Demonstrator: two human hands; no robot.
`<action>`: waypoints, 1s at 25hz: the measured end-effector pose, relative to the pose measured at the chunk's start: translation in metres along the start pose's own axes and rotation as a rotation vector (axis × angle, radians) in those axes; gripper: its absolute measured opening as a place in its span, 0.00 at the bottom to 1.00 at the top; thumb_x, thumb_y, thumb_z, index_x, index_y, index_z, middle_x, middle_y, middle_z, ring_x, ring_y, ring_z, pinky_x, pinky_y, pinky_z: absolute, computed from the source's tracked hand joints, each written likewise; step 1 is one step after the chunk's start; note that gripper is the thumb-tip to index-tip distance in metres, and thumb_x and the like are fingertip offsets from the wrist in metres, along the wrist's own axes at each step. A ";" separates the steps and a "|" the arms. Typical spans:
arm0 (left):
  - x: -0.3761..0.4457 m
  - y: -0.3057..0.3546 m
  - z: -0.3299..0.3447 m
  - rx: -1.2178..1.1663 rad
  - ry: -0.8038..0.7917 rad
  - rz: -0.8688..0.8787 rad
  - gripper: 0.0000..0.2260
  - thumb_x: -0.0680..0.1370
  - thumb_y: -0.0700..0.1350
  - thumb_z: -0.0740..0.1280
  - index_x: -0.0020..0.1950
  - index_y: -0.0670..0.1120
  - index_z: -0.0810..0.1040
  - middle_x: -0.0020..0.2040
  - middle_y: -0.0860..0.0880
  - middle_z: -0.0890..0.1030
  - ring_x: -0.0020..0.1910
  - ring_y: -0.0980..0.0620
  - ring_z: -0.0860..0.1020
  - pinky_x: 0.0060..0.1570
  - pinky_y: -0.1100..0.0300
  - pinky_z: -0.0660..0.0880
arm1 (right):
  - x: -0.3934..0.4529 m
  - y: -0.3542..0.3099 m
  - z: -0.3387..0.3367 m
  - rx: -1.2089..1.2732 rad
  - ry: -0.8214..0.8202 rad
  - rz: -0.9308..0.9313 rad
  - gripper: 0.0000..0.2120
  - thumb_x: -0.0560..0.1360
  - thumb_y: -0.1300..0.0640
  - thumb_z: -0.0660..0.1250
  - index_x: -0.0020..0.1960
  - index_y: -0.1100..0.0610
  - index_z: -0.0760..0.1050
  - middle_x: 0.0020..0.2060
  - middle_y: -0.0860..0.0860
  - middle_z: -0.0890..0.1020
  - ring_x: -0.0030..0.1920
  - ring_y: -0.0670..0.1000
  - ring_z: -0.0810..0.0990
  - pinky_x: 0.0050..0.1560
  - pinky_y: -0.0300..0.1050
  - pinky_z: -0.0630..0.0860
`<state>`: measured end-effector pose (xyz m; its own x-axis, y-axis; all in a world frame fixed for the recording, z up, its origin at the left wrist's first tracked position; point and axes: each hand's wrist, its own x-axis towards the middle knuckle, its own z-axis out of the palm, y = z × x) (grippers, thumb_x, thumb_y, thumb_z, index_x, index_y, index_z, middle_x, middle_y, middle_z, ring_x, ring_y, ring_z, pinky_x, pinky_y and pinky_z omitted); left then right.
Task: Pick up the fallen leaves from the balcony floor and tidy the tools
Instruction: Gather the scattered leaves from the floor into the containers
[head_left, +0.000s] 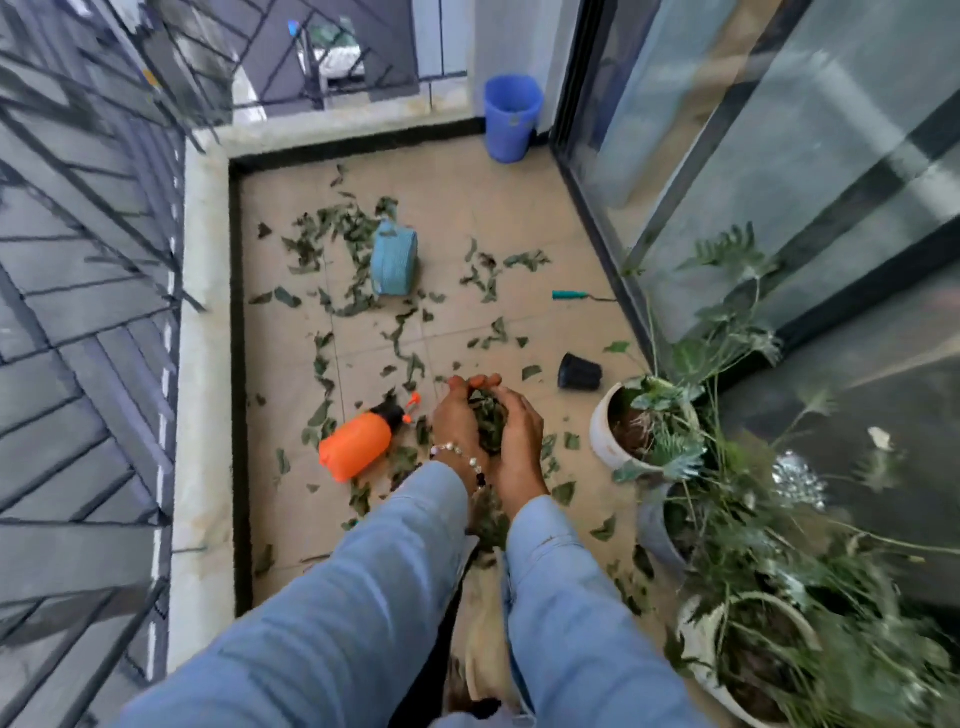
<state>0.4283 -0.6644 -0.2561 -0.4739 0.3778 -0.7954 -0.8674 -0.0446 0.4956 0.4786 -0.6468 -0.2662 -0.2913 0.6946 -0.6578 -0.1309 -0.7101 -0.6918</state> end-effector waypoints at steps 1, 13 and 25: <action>0.017 0.007 0.019 -0.004 -0.023 0.002 0.24 0.83 0.53 0.56 0.34 0.46 0.81 0.41 0.46 0.84 0.43 0.48 0.80 0.49 0.55 0.77 | 0.022 -0.014 0.008 -0.006 -0.001 -0.004 0.10 0.75 0.59 0.66 0.53 0.63 0.80 0.46 0.57 0.85 0.47 0.55 0.84 0.42 0.45 0.80; 0.185 0.185 0.275 0.359 -0.241 0.019 0.13 0.83 0.50 0.56 0.44 0.48 0.74 0.38 0.49 0.77 0.45 0.47 0.76 0.46 0.58 0.74 | 0.255 -0.232 0.166 -0.152 -0.114 -0.187 0.15 0.69 0.48 0.74 0.49 0.56 0.77 0.48 0.55 0.84 0.52 0.55 0.83 0.54 0.52 0.79; 0.373 0.343 0.534 0.032 -0.195 -0.134 0.31 0.77 0.69 0.51 0.35 0.45 0.77 0.32 0.44 0.81 0.43 0.46 0.77 0.57 0.54 0.71 | 0.535 -0.427 0.309 -0.254 -0.065 -0.169 0.08 0.69 0.67 0.72 0.45 0.60 0.75 0.39 0.56 0.81 0.41 0.55 0.81 0.45 0.47 0.81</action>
<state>0.0357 -0.0448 -0.1962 -0.3142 0.5501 -0.7737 -0.9137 0.0459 0.4037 0.0862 -0.0079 -0.2306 -0.3464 0.7860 -0.5120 0.0557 -0.5276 -0.8477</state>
